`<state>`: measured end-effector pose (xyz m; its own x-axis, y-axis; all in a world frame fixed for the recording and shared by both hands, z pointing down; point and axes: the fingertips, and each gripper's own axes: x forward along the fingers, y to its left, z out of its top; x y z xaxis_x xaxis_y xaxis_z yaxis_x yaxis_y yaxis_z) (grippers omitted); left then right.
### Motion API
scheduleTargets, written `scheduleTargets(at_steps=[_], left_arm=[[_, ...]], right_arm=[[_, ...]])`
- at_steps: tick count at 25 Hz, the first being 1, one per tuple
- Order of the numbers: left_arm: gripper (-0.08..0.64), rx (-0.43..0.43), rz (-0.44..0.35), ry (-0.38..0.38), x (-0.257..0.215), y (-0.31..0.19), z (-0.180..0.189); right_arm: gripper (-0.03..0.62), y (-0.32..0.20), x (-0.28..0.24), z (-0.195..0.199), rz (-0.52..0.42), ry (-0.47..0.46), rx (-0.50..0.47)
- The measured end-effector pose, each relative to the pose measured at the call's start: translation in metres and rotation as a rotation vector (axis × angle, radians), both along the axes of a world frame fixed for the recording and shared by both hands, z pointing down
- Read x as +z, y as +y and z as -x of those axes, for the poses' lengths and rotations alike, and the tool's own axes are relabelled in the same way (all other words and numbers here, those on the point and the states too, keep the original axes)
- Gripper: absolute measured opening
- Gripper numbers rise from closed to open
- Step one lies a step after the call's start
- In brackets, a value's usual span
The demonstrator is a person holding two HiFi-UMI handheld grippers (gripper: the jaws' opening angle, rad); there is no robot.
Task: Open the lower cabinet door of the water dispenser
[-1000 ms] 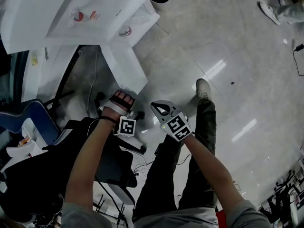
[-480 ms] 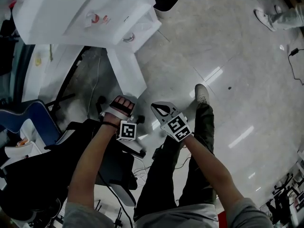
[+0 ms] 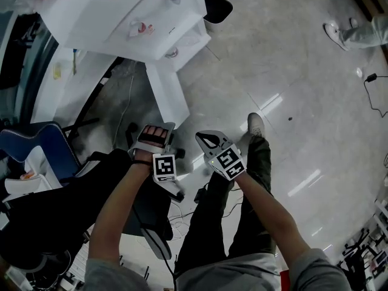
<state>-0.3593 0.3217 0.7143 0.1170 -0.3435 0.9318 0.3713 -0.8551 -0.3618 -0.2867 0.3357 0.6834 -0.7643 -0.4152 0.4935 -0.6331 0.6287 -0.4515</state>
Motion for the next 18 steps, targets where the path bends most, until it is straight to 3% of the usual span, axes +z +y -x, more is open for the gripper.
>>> scheduleTargets(at_steps=[4, 9, 14, 18], left_arm=[[0.198, -0.285, 0.038, 0.151, -0.029, -0.006, -0.011], [0.138, -0.525, 0.035, 0.329, -0.079, -0.008, -0.024], [0.100, -0.838, 0.088, 0.559, -0.146, -0.003, -0.037], [0.037, -1.039, 0.094, 0.711, -0.200, 0.007, -0.041]], right_arm=[[0.011, 0.000, -0.023, -0.004, -0.003, 0.004, -0.012], [0.010, -0.003, -0.062, -0.014, -0.008, 0.006, -0.003], [0.009, 0.000, -0.118, -0.029, -0.029, 0.011, 0.022], [0.009, 0.008, -0.169, -0.038, -0.049, 0.009, 0.051]])
